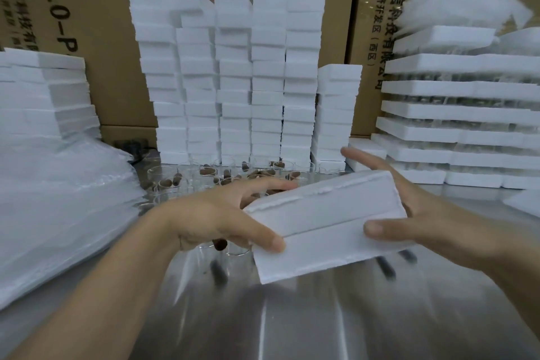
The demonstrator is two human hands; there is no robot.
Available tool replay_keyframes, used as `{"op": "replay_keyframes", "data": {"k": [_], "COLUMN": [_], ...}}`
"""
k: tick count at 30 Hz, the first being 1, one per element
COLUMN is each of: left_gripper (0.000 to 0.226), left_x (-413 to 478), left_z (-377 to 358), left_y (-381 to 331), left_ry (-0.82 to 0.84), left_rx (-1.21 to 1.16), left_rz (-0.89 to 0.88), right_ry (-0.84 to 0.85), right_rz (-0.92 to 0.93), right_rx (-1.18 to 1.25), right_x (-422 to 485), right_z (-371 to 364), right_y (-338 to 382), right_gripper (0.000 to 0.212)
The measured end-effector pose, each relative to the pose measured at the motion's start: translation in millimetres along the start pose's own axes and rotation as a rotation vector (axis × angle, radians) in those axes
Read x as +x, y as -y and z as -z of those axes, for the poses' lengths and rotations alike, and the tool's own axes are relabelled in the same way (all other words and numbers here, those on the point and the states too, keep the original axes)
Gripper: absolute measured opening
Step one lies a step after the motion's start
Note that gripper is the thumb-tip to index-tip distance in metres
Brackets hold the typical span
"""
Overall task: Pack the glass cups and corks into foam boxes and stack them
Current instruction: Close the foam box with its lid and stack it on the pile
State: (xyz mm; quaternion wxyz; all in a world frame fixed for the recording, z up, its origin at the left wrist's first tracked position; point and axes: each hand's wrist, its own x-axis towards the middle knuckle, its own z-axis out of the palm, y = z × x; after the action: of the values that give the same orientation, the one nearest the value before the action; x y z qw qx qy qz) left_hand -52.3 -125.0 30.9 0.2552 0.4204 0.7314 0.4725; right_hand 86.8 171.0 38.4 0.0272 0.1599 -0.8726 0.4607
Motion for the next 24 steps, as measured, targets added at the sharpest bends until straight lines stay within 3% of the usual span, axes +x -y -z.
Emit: {"op": "replay_keyframes", "data": {"k": [4,7,12,14,17,21,24], "left_gripper": [0.091,0.102,0.135,0.13,0.104,0.089,0.088], "left_x": [2.4,7.1,11.7,16.3,19.3,18.0,16.5], "left_z": [-1.9,-5.6,-26.9,-34.8,-36.8,-39.5,-40.2], "left_y": [1.1,-2.3,-5.6,-3.7,-1.8,-3.9,-4.8], "left_ry": [-0.009,-0.098,-0.337,-0.465,-0.584,-0.614,-0.607], "left_rx": [-0.055,-0.033,0.406,0.451,0.467,0.537,0.566], "left_rz": [0.023,-0.08,-0.262,-0.331,-0.416,-0.498,-0.497], "right_ry": [-0.137,-0.213,-0.234,-0.228,-0.238,-0.213,-0.178], "right_rz": [-0.032,-0.012,-0.055,-0.068,-0.067,-0.077,-0.111], "right_rx": [0.091,0.303,0.524,0.541,0.568,0.606,0.623], "right_x": [2.3,3.8,0.8,1.0,1.4,-1.4,-4.6], "right_z": [-0.6,4.7,17.3,18.2,18.1,18.6,21.2], "right_y": [-6.2,-9.6,-15.8,-17.7,-19.3,-21.3,-25.7], "right_gripper": [0.084,0.073,0.074,0.067,0.057,0.082,0.084]}}
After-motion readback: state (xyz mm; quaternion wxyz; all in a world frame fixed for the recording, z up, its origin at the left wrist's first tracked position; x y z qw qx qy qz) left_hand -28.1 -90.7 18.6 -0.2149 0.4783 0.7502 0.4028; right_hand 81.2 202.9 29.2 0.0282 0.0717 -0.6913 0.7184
